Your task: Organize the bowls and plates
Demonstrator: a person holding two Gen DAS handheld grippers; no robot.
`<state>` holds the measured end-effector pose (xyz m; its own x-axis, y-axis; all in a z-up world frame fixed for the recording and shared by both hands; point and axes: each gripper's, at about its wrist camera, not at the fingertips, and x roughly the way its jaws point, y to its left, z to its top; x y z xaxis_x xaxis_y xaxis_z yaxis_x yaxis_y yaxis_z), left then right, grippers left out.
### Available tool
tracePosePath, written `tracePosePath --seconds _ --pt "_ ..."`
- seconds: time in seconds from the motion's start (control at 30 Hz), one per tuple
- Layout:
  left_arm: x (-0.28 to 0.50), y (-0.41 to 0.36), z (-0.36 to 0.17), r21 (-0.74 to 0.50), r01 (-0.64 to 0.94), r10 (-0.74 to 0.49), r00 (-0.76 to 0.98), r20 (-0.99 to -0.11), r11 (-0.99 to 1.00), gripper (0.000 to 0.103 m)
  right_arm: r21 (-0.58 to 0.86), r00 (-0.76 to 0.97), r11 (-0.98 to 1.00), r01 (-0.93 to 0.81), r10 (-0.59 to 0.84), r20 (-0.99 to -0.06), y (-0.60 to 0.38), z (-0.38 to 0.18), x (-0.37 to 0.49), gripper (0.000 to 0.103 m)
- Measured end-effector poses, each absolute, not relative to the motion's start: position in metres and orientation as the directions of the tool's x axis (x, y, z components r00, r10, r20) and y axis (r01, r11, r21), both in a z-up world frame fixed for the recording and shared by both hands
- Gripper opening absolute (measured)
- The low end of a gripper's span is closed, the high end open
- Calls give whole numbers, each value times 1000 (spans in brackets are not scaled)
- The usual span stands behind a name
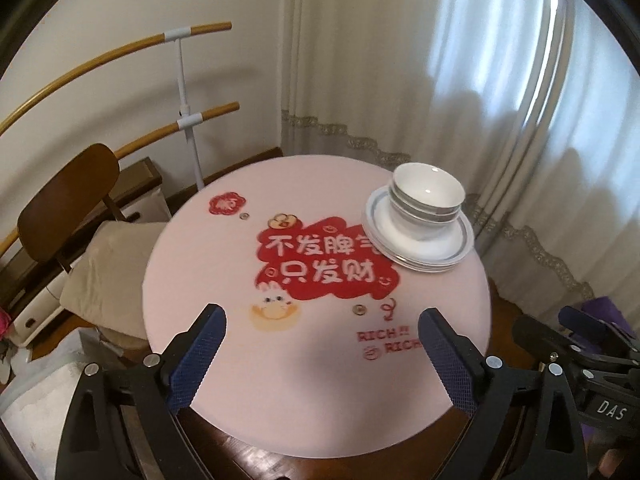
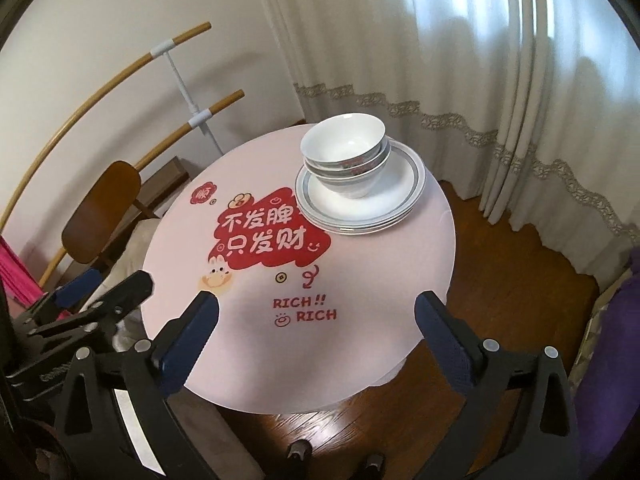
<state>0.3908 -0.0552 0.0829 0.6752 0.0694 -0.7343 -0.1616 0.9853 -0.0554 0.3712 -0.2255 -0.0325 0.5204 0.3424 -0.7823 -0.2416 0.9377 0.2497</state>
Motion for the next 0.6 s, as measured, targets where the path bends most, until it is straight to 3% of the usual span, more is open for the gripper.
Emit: tracePosePath --seconds 0.6 --pt "333 -15 -17 -14 -76 56 839 -541 997 95 181 713 959 -217 283 -642 -171 -92 301 101"
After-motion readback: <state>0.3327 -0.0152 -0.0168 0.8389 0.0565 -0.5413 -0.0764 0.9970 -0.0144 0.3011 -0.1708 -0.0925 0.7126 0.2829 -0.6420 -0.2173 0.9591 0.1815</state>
